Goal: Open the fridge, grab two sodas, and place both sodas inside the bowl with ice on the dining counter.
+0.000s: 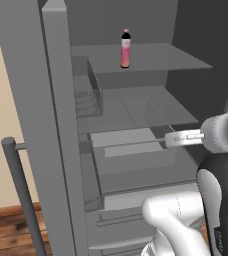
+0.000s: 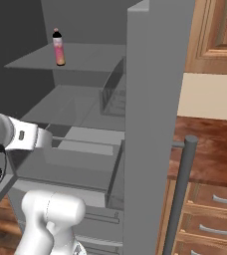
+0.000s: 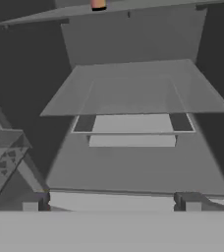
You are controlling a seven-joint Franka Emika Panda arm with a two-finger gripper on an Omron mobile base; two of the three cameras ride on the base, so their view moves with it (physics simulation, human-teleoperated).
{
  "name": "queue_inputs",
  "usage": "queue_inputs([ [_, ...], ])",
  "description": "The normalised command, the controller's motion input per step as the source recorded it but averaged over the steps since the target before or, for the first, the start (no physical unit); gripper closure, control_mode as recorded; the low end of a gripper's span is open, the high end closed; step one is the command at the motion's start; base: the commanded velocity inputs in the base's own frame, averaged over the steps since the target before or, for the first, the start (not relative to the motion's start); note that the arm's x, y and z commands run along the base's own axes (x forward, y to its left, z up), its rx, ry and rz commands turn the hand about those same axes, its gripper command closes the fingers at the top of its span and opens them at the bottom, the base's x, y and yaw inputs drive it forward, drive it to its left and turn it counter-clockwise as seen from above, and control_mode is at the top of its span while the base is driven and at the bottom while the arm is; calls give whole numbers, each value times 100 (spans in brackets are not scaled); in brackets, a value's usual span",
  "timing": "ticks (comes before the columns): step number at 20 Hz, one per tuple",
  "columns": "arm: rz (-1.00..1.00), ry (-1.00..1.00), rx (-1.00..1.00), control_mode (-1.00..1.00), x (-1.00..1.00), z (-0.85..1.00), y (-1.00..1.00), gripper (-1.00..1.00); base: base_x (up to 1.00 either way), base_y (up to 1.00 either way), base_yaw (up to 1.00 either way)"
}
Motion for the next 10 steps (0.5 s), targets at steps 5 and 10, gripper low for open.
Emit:
queue_inputs([
  [5, 2, -34, -1, -100, 53, 75, 15, -100, 0, 0, 0],
  [10, 0, -22, -6, -100, 65, 76, 23, -100, 0, 0, 0],
])
